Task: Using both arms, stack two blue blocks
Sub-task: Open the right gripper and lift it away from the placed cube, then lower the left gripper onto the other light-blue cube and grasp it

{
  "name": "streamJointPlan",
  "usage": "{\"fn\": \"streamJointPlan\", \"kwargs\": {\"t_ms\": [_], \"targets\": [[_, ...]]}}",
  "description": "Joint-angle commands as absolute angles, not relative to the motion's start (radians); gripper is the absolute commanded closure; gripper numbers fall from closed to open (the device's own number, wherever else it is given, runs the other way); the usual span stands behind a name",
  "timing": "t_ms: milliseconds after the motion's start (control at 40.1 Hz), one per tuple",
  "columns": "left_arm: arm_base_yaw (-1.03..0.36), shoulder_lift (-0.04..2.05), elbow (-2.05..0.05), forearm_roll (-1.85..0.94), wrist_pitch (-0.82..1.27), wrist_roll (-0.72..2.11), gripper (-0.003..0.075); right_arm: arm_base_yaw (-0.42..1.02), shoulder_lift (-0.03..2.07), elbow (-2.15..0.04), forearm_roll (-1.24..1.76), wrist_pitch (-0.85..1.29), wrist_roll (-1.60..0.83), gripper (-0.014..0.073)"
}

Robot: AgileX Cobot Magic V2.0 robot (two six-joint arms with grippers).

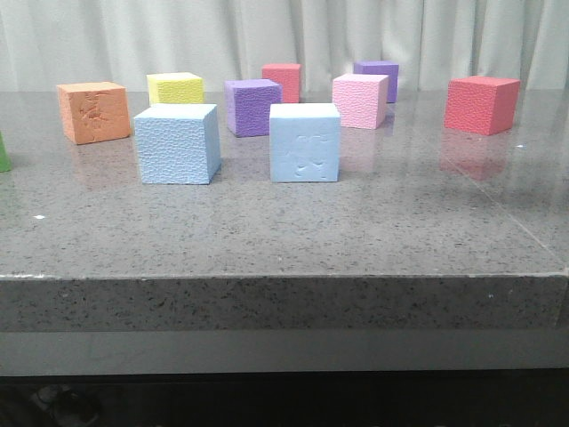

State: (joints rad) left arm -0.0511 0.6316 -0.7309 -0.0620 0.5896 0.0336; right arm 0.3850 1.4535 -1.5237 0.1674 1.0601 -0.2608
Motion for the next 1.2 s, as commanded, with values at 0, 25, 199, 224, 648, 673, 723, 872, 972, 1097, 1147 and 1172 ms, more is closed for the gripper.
{"fn": "streamJointPlan", "kwargs": {"t_ms": [0, 25, 199, 224, 648, 673, 723, 872, 972, 1097, 1147, 1172], "targets": [[-0.065, 0.638, -0.760, -0.073, 0.522, 0.031, 0.0238, 0.382, 1.307, -1.435, 0.147, 0.986, -0.217, -0.0069], [-0.072, 0.638, -0.760, -0.073, 0.522, 0.031, 0.0238, 0.382, 1.284, -1.398, 0.147, 0.973, -0.217, -0.0069], [-0.194, 0.638, -0.760, -0.070, 0.522, 0.063, 0.0238, 0.382, 1.124, -1.194, 0.154, 0.877, -0.199, -0.0069], [-0.221, 0.638, -0.760, -0.070, 0.522, 0.070, 0.0238, 0.382, 1.101, -1.165, 0.154, 0.864, -0.190, -0.0069], [-0.525, 0.768, -0.835, -0.061, 0.515, 0.083, 0.0148, 0.382, 0.915, -0.943, 0.154, 0.746, -0.149, -0.0069], [-0.529, 0.794, -0.854, -0.061, 0.517, 0.083, 0.0129, 0.382, 0.915, -0.943, 0.154, 0.751, -0.149, -0.0069], [-0.530, 0.841, -0.891, -0.063, 0.522, 0.078, 0.0113, 0.382, 0.915, -0.943, 0.154, 0.756, -0.149, -0.0069], [-0.528, 1.056, -1.055, -0.059, 0.569, 0.030, 0.0111, 0.382, 0.915, -0.943, 0.154, 0.759, -0.149, -0.0069], [-0.528, 1.200, -1.177, -0.045, 0.632, -0.030, 0.0112, 0.382, 0.915, -0.943, 0.154, 0.759, -0.149, -0.0069], [-0.528, 1.380, -1.340, -0.017, 0.747, -0.087, 0.0112, 0.382, 0.915, -0.943, 0.154, 0.759, -0.149, -0.0069], [-0.528, 1.451, -1.406, -0.011, 0.800, -0.108, 0.0112, 0.382, 0.915, -0.943, 0.154, 0.759, -0.149, -0.0069], [-0.528, 1.491, -1.443, -0.011, 0.829, -0.113, 0.0112, 0.382, 0.915, -0.943, 0.154, 0.759, -0.149, -0.0069]]}}
